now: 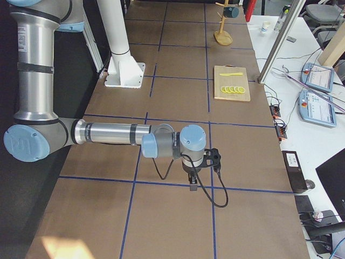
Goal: Hang cup on storage rack
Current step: 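Open the left gripper and withdraw it while the right arm retracts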
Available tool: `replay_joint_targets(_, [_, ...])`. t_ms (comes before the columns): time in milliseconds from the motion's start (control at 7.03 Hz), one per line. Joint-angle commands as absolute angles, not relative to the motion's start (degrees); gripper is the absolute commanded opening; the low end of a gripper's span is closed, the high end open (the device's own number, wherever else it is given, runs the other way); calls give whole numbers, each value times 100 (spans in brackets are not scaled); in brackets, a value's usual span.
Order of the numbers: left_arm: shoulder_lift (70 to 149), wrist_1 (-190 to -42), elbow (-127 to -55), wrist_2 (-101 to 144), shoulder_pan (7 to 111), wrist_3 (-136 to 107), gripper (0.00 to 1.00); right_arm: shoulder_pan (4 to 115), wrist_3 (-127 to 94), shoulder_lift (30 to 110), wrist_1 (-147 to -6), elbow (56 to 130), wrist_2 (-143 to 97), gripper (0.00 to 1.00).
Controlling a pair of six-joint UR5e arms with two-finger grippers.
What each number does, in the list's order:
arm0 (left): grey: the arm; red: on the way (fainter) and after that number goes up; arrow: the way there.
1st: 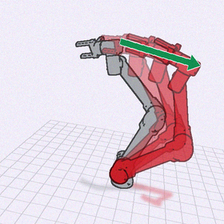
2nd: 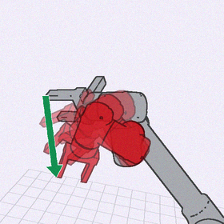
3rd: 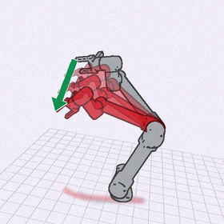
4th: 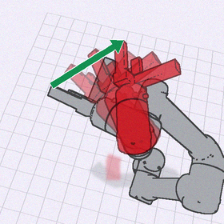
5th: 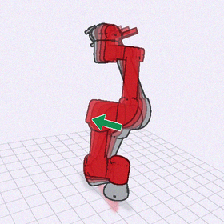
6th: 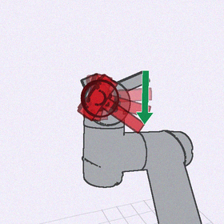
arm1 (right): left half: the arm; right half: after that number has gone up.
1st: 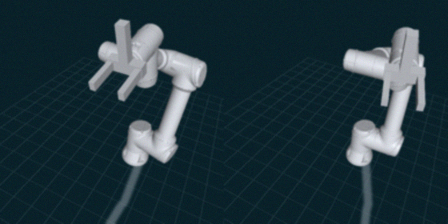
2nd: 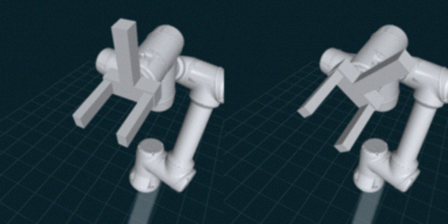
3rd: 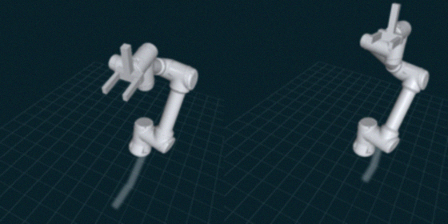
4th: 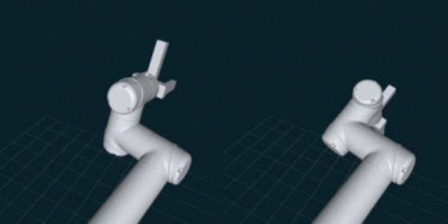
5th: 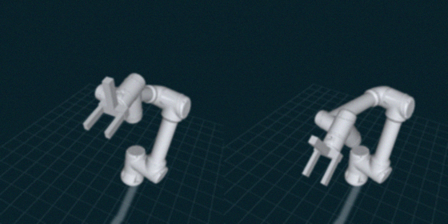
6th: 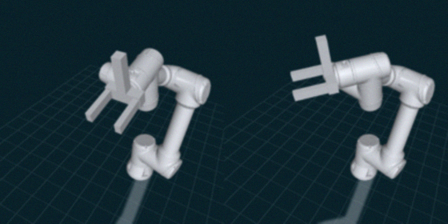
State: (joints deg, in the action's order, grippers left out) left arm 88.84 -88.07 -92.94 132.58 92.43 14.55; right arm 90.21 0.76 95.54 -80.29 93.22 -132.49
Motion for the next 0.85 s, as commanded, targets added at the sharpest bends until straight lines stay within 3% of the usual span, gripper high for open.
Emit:
replay_joint_targets(0, [8833, -8807, -9264, 13254, 9246, 1450, 100, 9044, 27, 9580, -7585, 9106, -13324, 100])
replay_joint_targets(711, [8886, -8867, -9255, 13280, 9237, 784, 100, 9044, -958, 9668, -7638, 9027, -14063, 100])
